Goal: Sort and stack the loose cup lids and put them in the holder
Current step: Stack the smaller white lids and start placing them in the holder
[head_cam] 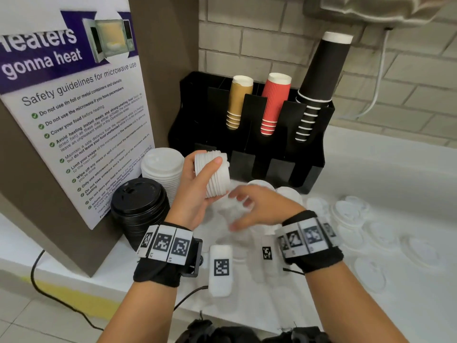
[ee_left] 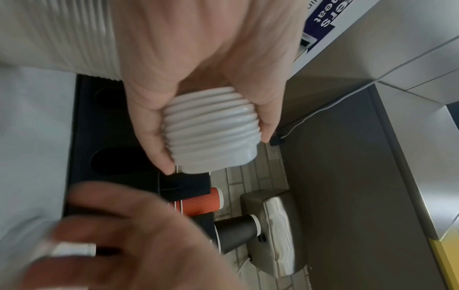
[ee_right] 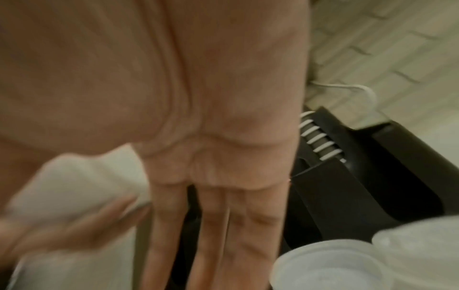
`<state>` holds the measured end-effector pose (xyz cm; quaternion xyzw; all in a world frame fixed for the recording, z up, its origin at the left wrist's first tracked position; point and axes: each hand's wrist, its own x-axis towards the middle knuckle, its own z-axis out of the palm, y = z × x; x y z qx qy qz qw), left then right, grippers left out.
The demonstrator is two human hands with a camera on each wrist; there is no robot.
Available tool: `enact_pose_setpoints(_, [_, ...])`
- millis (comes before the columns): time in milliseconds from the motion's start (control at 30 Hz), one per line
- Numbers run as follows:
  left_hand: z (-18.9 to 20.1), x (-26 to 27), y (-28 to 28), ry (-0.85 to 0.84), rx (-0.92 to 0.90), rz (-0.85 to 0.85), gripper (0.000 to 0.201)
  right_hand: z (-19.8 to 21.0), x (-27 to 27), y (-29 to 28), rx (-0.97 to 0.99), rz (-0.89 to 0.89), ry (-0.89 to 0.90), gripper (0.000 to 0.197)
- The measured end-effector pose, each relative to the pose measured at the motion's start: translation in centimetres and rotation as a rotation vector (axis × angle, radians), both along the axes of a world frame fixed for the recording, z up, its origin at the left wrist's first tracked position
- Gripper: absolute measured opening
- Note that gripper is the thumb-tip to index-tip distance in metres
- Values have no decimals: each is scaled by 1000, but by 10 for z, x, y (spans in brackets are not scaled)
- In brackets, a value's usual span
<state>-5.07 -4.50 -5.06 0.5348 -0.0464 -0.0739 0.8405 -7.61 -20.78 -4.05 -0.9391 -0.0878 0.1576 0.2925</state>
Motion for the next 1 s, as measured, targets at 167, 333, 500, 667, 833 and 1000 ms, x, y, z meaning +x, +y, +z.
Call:
enact_pose_setpoints(167, [2, -4, -3, -21, 22, -37, 49, -28, -6, 28, -465, 161, 135, 76])
enact_pose_setpoints(333, [3, -7, -2, -21, 19, -41, 50, -37, -11, 33, -463, 152, 91, 73])
enact_pose_setpoints(500, [2, -7, 4, -16, 8, -27, 51, -15, -13, -5, 54, -63, -26, 60])
enact_pose_setpoints(667, [-1, -13, -1, 57, 74, -154, 56, 7, -21, -23, 698, -251, -205, 55])
enact_pose_setpoints(833, [-5, -16, -5, 115, 66, -283, 55, 17, -27, -14, 700, -134, -282, 57])
enact_pose_setpoints(1000, [-8, -13, -7, 111, 35, -262, 55, 16, -27, -5, 703, -146, -268, 57])
